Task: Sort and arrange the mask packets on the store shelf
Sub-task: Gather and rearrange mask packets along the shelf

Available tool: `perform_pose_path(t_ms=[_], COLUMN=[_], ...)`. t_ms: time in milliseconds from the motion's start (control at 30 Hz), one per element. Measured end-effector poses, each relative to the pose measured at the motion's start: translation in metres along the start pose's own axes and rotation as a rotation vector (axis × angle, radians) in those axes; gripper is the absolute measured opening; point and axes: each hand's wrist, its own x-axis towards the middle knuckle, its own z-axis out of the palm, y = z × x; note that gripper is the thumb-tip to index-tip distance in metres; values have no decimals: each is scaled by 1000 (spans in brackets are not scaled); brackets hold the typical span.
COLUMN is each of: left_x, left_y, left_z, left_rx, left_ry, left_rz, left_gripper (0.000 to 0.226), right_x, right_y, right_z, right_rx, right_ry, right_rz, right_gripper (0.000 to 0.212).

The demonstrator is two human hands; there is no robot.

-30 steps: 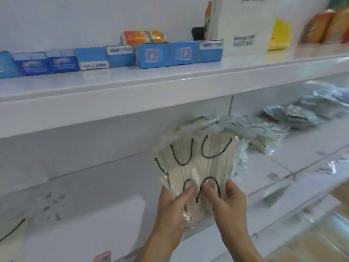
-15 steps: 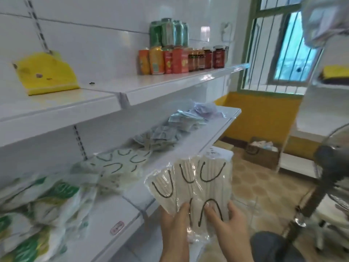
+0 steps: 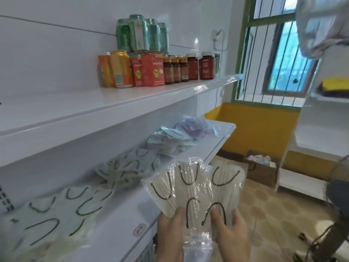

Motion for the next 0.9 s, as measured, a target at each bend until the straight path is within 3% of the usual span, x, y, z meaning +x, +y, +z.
perform_pose_path(t_ms=[233, 400, 600, 700, 767, 900], left_x=[83, 131, 205, 237, 249, 267], left_y=[12, 5, -1, 1, 4, 7], left_z=[85, 121, 138, 152, 163, 173], left_rx=[-66, 9, -14, -36, -68, -110], left_ry=[-131, -179, 59, 155, 234, 363], left_rz=[8, 62, -50, -2, 40, 105], left_gripper=[24, 38, 27, 22, 19, 34], right_x=[118, 182, 255, 292, 316, 349], right_y=[-5, 14, 28, 25, 22, 29], right_z=[25, 44, 86, 104, 114, 141], right_rx=[-64, -79, -127, -148, -140, -172], right_ry=[-15, -139, -268, -395, -506, -657], right_rz=[-1, 55, 122, 74, 32, 21], right_gripper=[27, 18, 16, 19, 8, 5])
